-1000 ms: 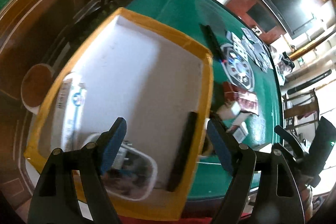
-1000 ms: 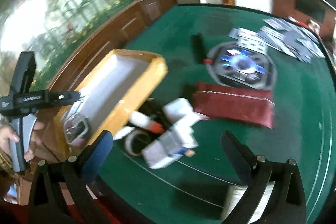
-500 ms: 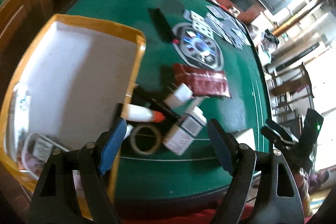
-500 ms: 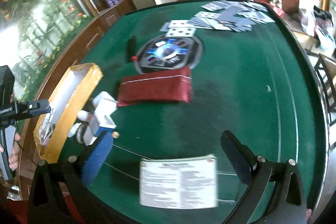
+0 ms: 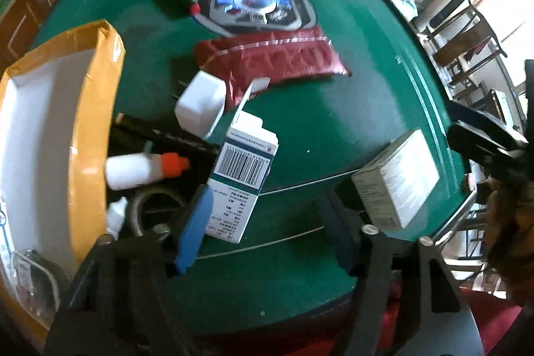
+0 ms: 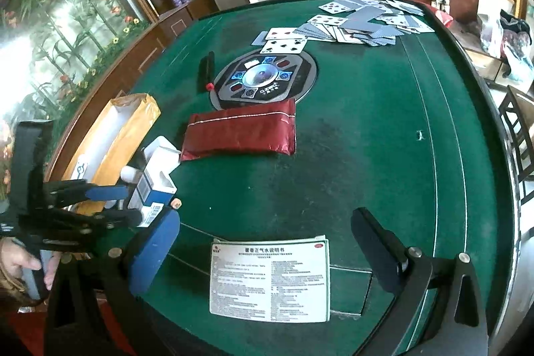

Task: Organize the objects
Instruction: 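Grasp the blue-and-white medicine box with the left gripper while the right grasps the green-and-white box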

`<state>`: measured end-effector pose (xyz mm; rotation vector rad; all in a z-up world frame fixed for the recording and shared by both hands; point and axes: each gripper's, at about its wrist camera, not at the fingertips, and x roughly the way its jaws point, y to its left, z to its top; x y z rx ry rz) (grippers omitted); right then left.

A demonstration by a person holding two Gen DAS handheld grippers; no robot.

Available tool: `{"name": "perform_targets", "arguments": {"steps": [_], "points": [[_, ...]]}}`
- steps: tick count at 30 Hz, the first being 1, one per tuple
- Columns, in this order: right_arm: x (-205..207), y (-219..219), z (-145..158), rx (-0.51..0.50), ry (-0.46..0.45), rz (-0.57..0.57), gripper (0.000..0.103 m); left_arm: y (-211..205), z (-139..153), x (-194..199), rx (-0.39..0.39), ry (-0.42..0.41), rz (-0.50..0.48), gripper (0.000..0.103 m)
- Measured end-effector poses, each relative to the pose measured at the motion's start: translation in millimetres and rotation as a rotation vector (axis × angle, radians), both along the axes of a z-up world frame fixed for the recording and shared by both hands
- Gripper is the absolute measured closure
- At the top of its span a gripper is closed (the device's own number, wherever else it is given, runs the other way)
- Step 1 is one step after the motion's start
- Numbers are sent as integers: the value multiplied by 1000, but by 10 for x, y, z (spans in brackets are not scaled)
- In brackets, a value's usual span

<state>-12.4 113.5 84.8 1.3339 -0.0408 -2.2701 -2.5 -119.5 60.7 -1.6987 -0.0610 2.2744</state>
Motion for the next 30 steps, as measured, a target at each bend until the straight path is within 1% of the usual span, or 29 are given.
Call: {"name": "perform_targets", "arguments": {"steps": [1,2,4,8,10,13,15,17,19,20,22,23,25,27,28,29,30], "points": [[8,13,-10,9,-5,5,0,18,14,4,-19,30,-2,51],[13,22,-21,15,-10,10,0,29,15,4,-17,28,-10,67],[41,53,-65,28,-25,20,0,33,5,2,8,8,-19,89],[119,121,-188,49,-58,37,0,97,-31,62,40,-21,-40,88],[142,170,-269,49,-89,44,0,124,-46,117,62,-40,-40,88],[179,194,-400,37,-156,73,0,159,-82,192,57,-66,-38,88],[256,152,-484,19,-224,129,0,150,-118,222,69,-91,-29,88],[352,77,-513,-3,-264,177,0,140,-139,246,69,-102,-21,88],[479,-32,-515,-28,-295,257,0,128,-150,259,65,-105,-12,88],[522,-67,-495,-27,-292,288,0,121,-139,261,62,-100,-10,88],[579,-101,-419,21,-250,331,0,113,-90,261,57,-80,-13,88],[576,-91,-392,47,-228,336,0,113,-69,256,58,-76,-18,88],[532,-45,-325,112,-157,333,0,114,-18,236,47,-56,-39,88],[497,-45,-278,166,-99,361,0,114,32,205,33,-51,-80,84],[489,-78,-259,195,-70,396,0,121,46,189,32,-55,-104,75],[492,-127,-253,216,-50,440,0,116,63,163,29,-56,-135,58],[488,-165,-257,233,-37,476,0,126,92,150,18,-45,-172,51]]}}
